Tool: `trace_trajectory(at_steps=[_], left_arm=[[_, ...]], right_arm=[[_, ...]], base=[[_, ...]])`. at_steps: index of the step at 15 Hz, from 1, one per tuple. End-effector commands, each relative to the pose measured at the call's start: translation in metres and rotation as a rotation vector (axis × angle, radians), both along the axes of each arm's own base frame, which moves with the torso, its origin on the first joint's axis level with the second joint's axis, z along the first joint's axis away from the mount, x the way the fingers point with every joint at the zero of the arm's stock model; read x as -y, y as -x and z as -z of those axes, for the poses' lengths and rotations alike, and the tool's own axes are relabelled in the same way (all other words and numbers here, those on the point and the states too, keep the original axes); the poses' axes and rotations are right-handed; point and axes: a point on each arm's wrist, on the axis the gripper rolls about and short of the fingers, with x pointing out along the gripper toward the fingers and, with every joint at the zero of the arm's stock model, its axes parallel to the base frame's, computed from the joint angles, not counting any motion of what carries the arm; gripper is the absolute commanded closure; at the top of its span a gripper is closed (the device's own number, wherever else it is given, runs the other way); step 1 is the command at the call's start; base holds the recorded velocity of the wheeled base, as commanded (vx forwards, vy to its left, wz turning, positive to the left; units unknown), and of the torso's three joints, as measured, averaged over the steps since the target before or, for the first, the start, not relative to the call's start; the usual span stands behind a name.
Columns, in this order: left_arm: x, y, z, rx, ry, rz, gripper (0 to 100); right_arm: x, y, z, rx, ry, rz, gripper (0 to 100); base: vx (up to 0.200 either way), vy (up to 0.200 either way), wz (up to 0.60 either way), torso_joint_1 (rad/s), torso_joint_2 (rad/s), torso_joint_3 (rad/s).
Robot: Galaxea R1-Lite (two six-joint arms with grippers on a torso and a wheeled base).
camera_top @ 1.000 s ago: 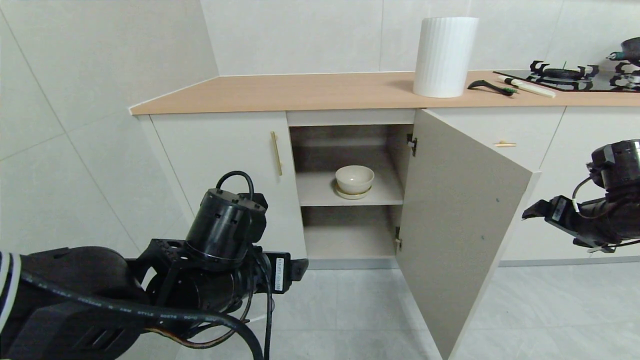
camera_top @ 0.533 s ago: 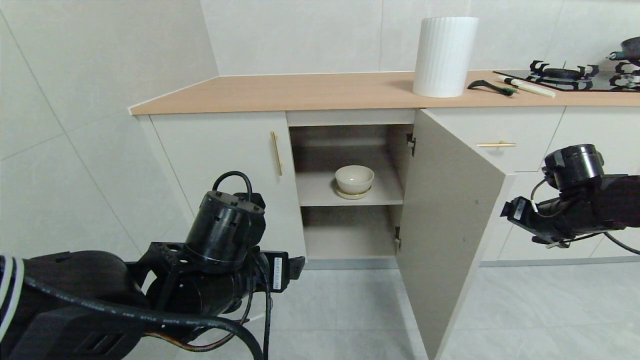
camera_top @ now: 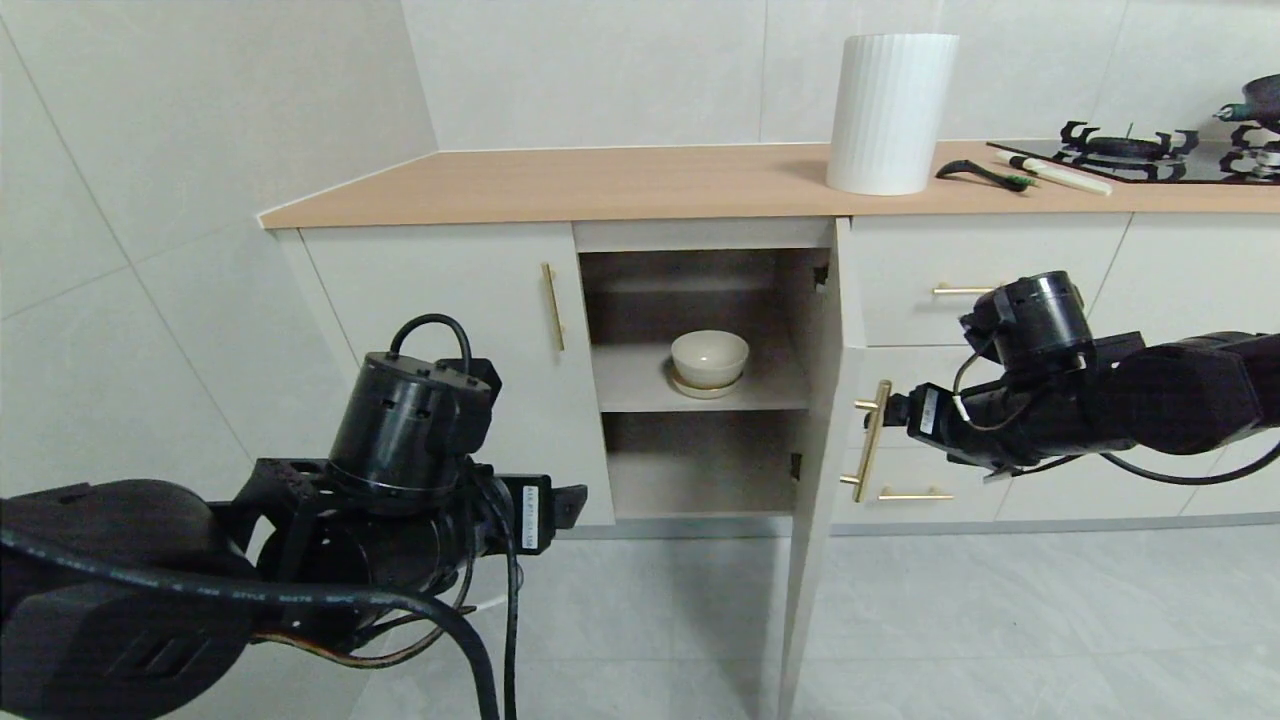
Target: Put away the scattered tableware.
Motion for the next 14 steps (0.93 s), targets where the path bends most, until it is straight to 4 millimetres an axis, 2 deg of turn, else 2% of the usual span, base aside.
trace_trajectory(at_steps=[1, 6, 14], left_arm=[[-0.009, -0.002, -0.008, 0.025, 0.01, -0.024, 0], [-0.009, -0.003, -0.011, 0.033, 0.013, -0.024, 0], [-0.012, 0.001, -0.015, 0.05, 0.0, -0.023, 0]], right_arm=[[-0.029, -0.002, -0.005, 0.027, -0.008, -0.074, 0], [-0.056, -0.03, 0.006, 0.039, -0.01, -0.113, 0], [-0.075, -0.071, 0.029, 0.056, -0.012, -0.11, 0]], base=[[0.0, 0.0, 0.0, 0.0, 0.0, 0.0], [0.0, 0.0, 0.0, 0.0, 0.0, 0.0], [0.0, 0.0, 0.0, 0.0, 0.0, 0.0]])
